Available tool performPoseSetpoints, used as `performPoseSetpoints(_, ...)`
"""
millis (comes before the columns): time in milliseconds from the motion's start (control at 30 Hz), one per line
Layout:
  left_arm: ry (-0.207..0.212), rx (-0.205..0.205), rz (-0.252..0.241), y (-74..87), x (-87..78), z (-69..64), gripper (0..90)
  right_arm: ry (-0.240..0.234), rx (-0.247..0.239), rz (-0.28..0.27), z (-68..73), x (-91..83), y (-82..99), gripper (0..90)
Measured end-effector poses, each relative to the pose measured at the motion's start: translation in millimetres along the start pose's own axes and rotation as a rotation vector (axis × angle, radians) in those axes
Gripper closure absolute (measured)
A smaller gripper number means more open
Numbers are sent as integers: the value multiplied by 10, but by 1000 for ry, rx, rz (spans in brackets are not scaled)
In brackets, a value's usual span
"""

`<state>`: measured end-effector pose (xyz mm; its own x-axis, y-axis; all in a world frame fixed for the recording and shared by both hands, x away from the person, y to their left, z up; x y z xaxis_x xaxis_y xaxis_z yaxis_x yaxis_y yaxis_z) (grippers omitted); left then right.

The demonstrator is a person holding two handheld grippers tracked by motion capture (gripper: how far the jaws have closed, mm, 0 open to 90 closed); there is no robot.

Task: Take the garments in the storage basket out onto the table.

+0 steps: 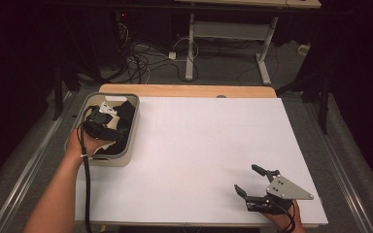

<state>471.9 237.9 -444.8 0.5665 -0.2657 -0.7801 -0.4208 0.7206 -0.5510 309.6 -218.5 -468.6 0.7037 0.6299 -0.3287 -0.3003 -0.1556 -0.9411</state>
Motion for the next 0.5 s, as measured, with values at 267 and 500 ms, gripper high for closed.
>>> performPoseSetpoints(267,88,-48,150,1,345,37,178,-6,-10,15,20,14,12,166)
performPoseSetpoints(500,203,-165,237,75,520,69,169,-8,-7,25,15,44,24,166)
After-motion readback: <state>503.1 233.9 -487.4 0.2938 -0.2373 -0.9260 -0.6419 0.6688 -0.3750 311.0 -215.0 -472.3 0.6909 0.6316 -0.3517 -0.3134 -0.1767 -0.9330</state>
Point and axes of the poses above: each handheld gripper's, and its own axes: x roughly forward along the jaws, y roughly out of its underside, z roughly to its left, the point moved 6 cm from there along x, roughly forward along the jaws, and after that the axes turned 15 degrees about x, right-handed, at the moved point
